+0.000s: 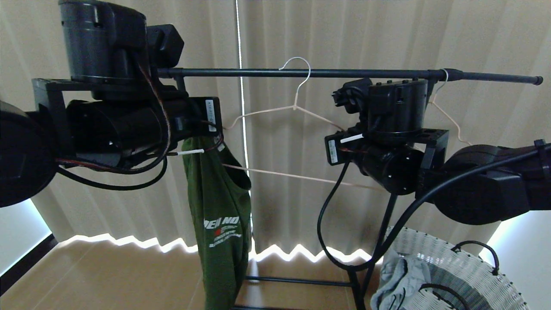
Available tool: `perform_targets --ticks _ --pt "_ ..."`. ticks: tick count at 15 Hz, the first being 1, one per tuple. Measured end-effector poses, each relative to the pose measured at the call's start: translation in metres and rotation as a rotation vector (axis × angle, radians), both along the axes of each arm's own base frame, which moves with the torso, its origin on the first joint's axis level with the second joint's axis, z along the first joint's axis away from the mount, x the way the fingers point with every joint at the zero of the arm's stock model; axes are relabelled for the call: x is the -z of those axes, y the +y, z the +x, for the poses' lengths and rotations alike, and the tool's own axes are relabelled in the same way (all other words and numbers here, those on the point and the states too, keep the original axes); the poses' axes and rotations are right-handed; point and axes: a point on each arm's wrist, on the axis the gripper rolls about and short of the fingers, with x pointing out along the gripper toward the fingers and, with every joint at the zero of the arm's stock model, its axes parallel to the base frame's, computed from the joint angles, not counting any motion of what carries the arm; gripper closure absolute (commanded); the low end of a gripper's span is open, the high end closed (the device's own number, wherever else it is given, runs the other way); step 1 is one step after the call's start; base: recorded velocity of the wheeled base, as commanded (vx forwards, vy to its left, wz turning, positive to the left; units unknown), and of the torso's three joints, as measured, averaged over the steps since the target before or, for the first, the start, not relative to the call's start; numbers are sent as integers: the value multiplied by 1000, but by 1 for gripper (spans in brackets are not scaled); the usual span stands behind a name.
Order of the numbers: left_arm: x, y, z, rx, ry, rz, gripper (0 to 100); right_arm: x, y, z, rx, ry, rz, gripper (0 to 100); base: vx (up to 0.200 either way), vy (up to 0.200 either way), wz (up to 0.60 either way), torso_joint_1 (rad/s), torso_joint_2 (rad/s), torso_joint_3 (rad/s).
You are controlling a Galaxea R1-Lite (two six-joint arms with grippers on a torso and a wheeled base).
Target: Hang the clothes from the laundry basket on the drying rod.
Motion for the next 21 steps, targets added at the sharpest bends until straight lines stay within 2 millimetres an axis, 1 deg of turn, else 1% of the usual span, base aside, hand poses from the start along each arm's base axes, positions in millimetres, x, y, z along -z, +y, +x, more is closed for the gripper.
perform_targets --ticks 2,4,6,9,12,15,17,21 --pt "-1 -3 3 11 -4 -5 100 3 11 -6 -30 7 10 100 0 0 0 0 0 0" --pt "-2 -6 3 22 -17 -14 100 8 19 -8 -47 16 15 100 0 0 0 0 0 0" --pt "-3 -13 1 52 -33 -23 100 13 28 -7 -58 25 23 100 0 0 0 0 0 0" --pt "-4 -24 -7 163 -33 -31 100 20 40 -1 -69 31 36 100 0 0 0 0 0 0" --pt "-5 -28 -9 226 -39 -5 100 27 46 4 -68 42 46 100 0 0 0 0 0 0" --pt "-5 -27 -9 236 -44 6 100 30 47 5 -66 46 53 100 0 0 0 0 0 0" --pt "-6 -16 -3 196 -52 27 100 29 43 4 -59 49 54 100 0 0 0 0 0 0" --pt "-11 28 18 42 -71 73 100 26 21 -3 -28 60 57 100 0 0 0 0 0 0"
